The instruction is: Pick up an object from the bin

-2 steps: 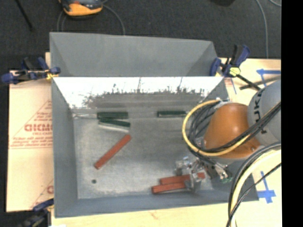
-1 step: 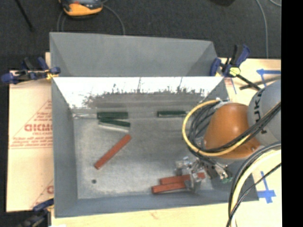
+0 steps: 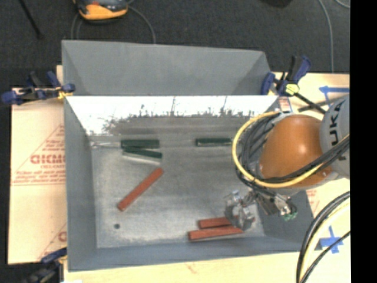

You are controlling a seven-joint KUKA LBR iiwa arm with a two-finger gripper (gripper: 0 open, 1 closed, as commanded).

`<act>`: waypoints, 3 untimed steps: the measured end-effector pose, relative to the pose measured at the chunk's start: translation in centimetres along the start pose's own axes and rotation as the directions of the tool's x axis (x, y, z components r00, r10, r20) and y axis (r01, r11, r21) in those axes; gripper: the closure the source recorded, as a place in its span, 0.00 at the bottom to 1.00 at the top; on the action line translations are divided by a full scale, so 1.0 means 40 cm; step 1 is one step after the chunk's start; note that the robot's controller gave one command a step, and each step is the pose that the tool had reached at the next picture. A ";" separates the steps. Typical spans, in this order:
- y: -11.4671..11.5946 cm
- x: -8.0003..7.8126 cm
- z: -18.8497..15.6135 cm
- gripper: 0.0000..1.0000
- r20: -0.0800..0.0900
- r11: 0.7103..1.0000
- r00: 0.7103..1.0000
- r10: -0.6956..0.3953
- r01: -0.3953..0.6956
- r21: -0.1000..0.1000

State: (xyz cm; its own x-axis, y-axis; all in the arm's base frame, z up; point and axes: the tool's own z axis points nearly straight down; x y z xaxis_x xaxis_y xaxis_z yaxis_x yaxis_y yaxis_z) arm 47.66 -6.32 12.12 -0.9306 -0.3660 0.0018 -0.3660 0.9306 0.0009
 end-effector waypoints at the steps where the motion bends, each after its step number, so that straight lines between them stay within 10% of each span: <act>1: 0.005 -0.036 -0.189 1.00 0.001 0.999 0.999 0.035 -0.035 0.001; 2: -0.002 -0.055 -0.011 0.00 0.000 1.000 1.000 0.025 -0.025 -0.001; 3: -0.004 -0.058 -0.018 0.00 0.005 1.000 1.000 0.025 -0.025 0.002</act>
Offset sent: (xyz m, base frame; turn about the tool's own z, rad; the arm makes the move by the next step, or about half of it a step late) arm 0.0213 0.0074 0.0070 0.0267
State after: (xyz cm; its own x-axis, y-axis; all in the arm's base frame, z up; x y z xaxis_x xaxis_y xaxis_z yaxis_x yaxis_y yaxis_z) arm 49.87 -5.64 12.84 -0.9394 -0.3429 -0.0035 -0.3429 0.9394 -0.0011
